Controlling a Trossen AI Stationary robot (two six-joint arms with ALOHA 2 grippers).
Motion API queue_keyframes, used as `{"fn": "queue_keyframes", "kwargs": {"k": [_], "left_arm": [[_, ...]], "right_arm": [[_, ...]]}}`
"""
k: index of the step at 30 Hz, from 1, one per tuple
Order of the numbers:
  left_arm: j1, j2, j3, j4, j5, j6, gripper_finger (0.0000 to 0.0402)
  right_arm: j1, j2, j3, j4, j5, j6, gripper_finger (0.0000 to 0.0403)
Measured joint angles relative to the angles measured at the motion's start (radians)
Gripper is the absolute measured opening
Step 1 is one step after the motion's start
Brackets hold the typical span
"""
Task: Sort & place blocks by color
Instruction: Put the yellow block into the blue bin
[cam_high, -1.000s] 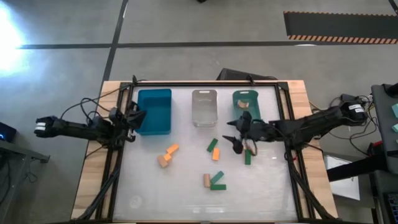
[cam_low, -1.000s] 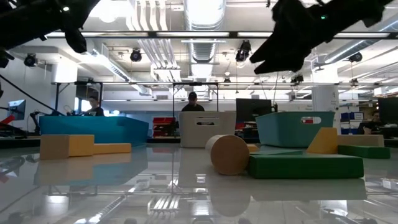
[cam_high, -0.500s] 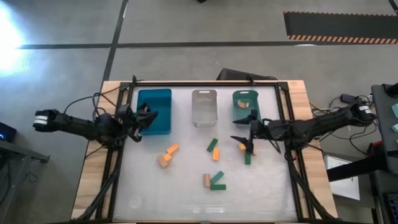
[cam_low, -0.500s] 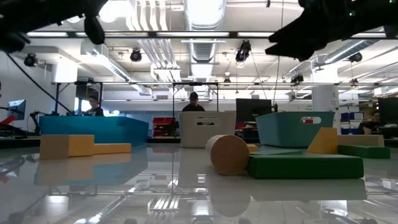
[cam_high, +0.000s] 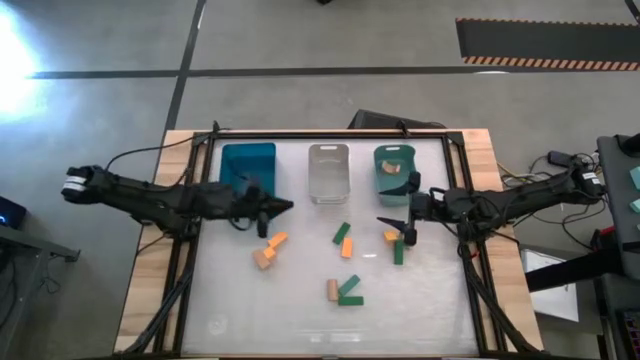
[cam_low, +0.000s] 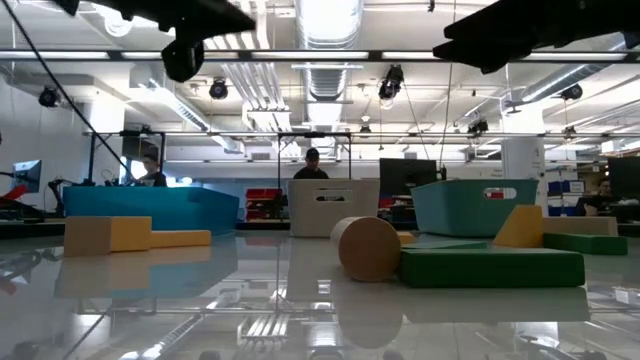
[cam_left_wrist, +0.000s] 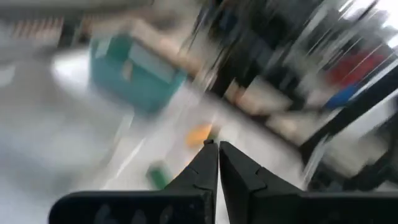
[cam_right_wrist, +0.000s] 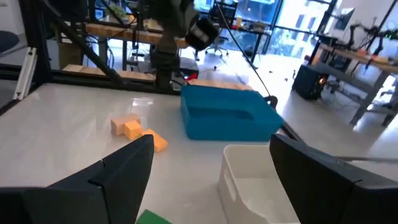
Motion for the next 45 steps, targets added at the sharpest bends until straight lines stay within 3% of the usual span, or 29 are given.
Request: {"fn": "queue_keyframes", "kwargs": {"k": [9, 15, 22, 32, 45], "left_arm": [[-0.081, 0.316, 0.410, -0.728, 0.031, -0.200, 0.0000], [-0.087, 0.520, 0.573, -1.029, 0.132, -0.268, 0.0000], [-0.083, 0.666, 0.575, -1.055, 0.294, -0.266, 0.0000], [-0.069, 0.700, 0.530, -1.053, 0.281, -0.296, 0.0008], [-0.063, 0.700, 0.467, -0.965, 0.236, -0.293, 0.0160]], "right_arm": [[0.000, -0.037, 0.000, 0.000, 0.001, -0.050, 0.0313], [0.000, -0.055, 0.000, 0.002, 0.001, -0.069, 0.0313], [0.000, -0.060, 0.000, 0.000, 0.001, -0.090, 0.0313], [0.000, -0.061, 0.000, -0.026, 0.001, -0.089, 0.0313], [0.000, -0.065, 0.000, -0.032, 0.001, -0.089, 0.0313]]}}
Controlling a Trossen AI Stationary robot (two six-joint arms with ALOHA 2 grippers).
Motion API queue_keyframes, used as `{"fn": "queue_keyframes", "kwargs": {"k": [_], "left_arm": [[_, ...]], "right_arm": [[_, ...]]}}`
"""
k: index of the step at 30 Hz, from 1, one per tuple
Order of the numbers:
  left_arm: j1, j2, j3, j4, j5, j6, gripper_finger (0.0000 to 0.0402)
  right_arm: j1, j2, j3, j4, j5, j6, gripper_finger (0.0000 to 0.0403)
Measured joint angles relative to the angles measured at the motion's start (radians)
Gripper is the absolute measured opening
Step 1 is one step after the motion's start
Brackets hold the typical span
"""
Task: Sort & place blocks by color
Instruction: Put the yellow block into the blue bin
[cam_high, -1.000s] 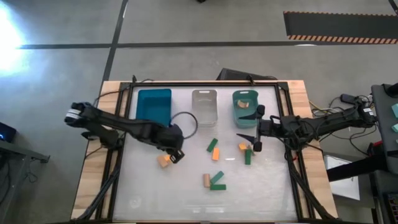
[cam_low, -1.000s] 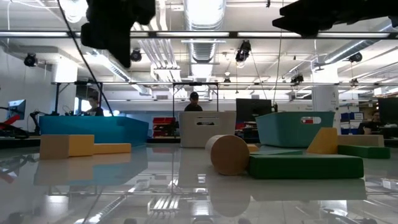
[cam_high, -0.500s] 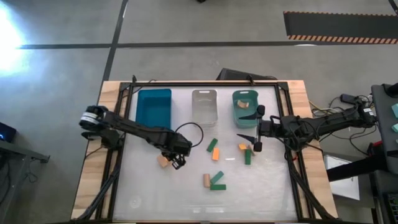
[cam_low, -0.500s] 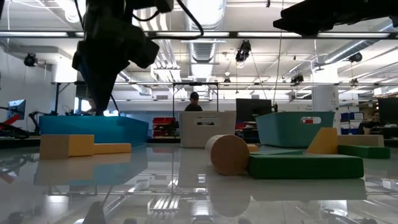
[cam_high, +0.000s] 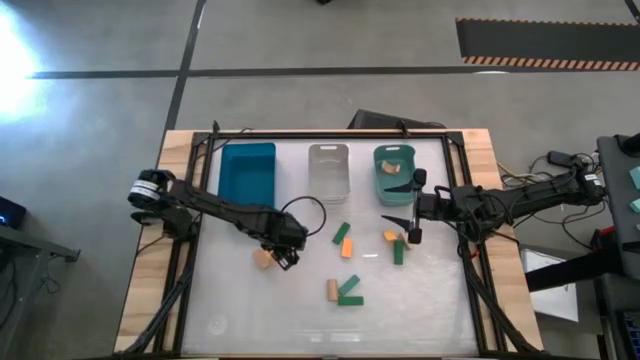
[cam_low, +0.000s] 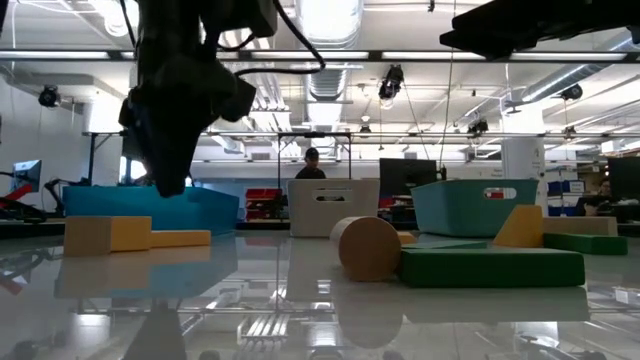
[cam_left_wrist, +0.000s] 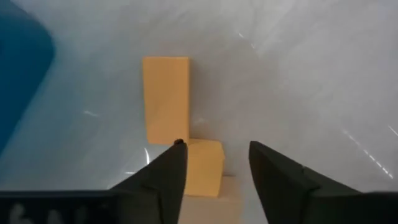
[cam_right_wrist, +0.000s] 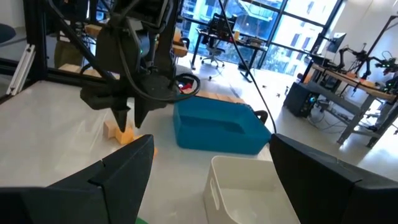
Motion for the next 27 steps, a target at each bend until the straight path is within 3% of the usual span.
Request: {"fn": "queue_keyframes", "kwargs": {"k": [9, 14, 27], "left_arm": [[0.007, 0.000, -0.057, 0.032, -0.108, 0.010, 0.0183], [0.011, 0.000, -0.091, 0.126, -0.110, 0.039, 0.0183], [0.021, 0.000, -0.150, 0.148, -0.154, 0.055, 0.0183]], "right_arm": [[0.000, 0.001, 0.000, 0.000, 0.001, 0.001, 0.0313], [0.000, 0.001, 0.000, -0.001, 0.002, 0.001, 0.0313], [0.000, 0.001, 0.000, -0.021, 0.002, 0.020, 0.0313]]}}
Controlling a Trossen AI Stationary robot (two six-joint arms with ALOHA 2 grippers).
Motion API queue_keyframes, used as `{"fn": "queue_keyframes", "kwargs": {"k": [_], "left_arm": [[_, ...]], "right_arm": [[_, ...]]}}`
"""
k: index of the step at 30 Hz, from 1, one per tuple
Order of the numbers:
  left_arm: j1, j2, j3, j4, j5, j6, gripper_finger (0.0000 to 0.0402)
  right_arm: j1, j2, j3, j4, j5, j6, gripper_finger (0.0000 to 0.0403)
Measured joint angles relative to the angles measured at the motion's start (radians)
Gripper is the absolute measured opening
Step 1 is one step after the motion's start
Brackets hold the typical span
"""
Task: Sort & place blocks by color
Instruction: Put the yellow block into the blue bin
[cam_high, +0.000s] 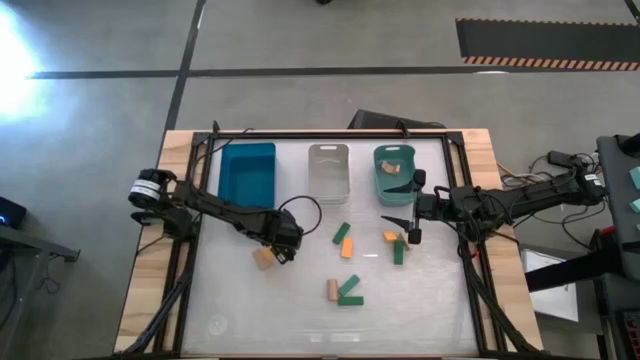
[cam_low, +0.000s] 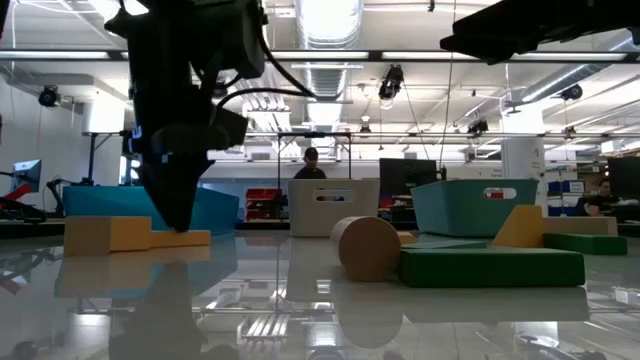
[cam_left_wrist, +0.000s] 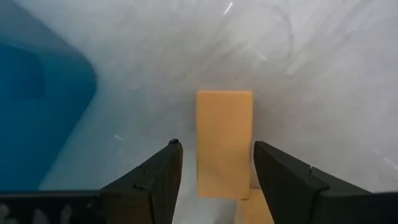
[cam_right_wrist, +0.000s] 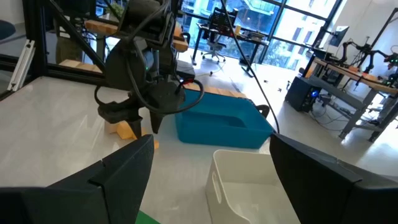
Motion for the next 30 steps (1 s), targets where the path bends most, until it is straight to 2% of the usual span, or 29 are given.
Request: {"fn": "queue_keyframes", "kwargs": {"k": [14, 20, 30], "left_arm": [[0.000, 0.006, -0.021, 0.036, -0.007, 0.026, 0.0182], [0.000, 0.003, -0.072, 0.123, -0.008, 0.026, 0.0181], [-0.001, 0.002, -0.065, 0.123, -0.007, 0.046, 0.0115]], "right_arm": [[0.000, 0.000, 0.000, -0.002, 0.000, 0.008, 0.0313], [0.000, 0.000, 0.000, -0.007, 0.000, 0.008, 0.0313], [0.000, 0.000, 0.000, -0.011, 0.000, 0.010, 0.0313]]}}
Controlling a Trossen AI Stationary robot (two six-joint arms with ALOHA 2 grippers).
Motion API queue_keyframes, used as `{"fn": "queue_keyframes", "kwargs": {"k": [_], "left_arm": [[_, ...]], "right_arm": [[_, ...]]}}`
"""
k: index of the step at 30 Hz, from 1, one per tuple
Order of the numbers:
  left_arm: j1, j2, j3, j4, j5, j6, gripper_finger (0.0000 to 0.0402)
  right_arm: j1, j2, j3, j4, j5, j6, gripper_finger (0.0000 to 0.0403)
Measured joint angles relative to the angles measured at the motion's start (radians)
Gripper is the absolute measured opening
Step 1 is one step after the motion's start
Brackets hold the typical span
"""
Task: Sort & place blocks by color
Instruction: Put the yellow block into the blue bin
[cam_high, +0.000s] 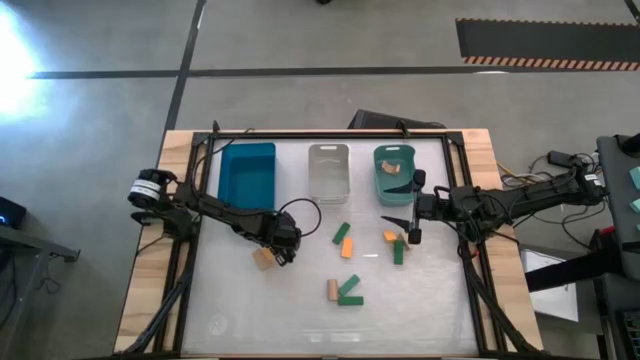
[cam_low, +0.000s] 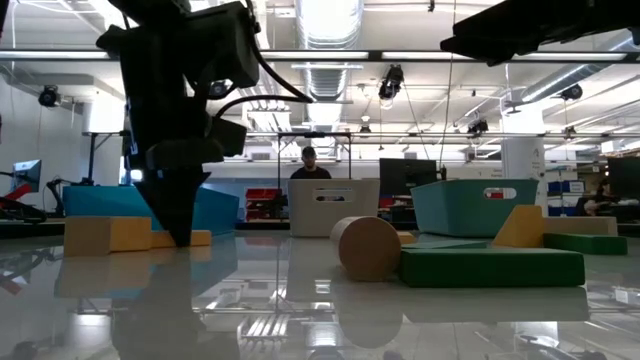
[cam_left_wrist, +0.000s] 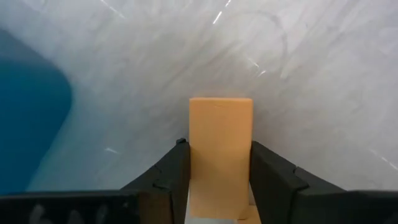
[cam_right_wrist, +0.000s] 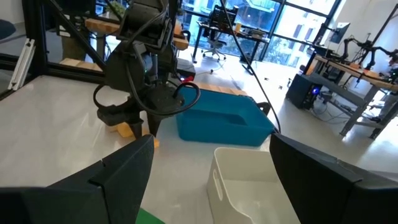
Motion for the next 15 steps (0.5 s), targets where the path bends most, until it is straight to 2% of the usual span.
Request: {"fn": "queue_keyframes", "kwargs": {"k": [8, 15], "left_arm": [[0.001, -0.009, 0.038, -0.045, 0.000, 0.013, 0.0115], [0.001, -0.067, 0.169, -0.177, 0.003, 0.094, 0.0115]], "right_arm": [[0.000, 0.000, 0.000, -0.007, 0.000, 0.005, 0.0313], [0.000, -0.001, 0.000, -0.009, 0.000, 0.005, 0.0313]]}}
